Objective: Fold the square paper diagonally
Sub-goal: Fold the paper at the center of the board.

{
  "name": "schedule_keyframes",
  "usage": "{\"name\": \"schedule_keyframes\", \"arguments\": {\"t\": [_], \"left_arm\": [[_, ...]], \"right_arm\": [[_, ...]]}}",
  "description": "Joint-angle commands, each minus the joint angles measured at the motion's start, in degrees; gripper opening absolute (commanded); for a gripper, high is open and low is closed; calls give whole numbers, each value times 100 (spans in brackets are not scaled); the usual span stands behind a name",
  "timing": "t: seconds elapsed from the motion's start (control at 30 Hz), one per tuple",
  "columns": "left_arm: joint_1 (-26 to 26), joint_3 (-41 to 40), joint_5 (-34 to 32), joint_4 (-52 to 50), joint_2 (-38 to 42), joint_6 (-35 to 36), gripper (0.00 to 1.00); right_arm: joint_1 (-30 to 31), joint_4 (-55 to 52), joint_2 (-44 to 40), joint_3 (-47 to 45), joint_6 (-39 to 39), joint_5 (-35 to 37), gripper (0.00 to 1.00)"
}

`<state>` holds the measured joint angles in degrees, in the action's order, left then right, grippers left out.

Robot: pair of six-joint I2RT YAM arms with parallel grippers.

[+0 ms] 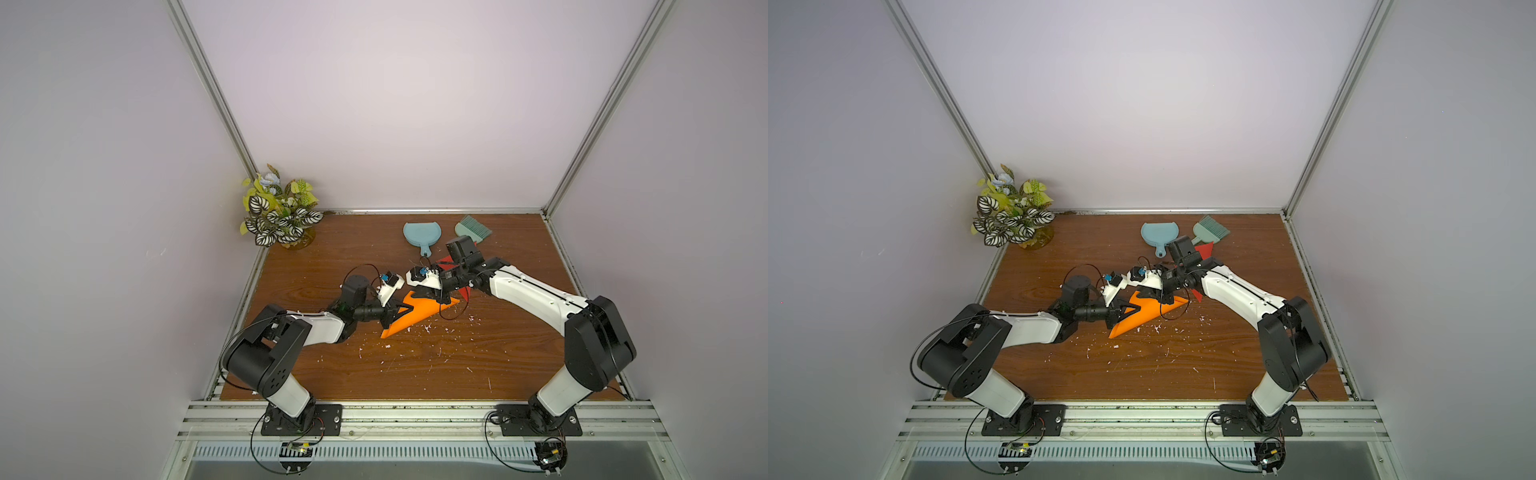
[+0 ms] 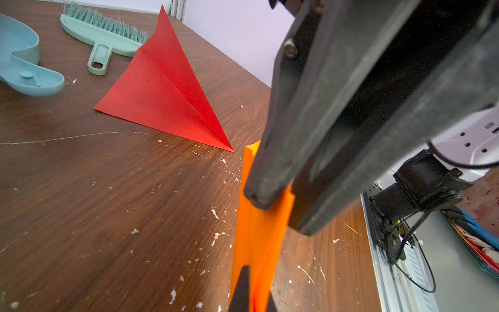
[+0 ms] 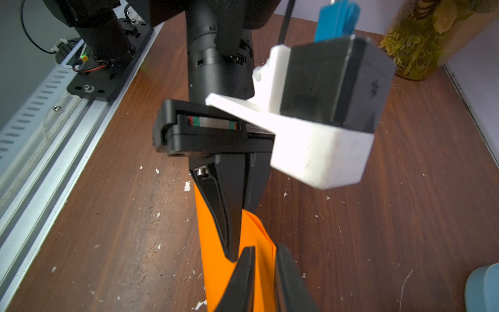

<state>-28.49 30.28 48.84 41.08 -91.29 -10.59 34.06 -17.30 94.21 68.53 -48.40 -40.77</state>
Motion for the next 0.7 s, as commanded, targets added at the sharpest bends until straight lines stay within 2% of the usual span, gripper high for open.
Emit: {"name": "schedule_keyframes", "arguments": {"t": [0.0, 0.47, 0.67], "left_arm": [[-59, 162, 113, 102, 96, -13, 0], [-60, 215, 122, 76, 42, -118, 0], [-55, 206, 122, 58, 46, -86, 0]], "right_arm": [[27, -72, 40, 19, -3, -105, 17], [54, -11, 53, -24, -5, -124, 15], [54, -43, 20, -11, -33, -20, 8]]}}
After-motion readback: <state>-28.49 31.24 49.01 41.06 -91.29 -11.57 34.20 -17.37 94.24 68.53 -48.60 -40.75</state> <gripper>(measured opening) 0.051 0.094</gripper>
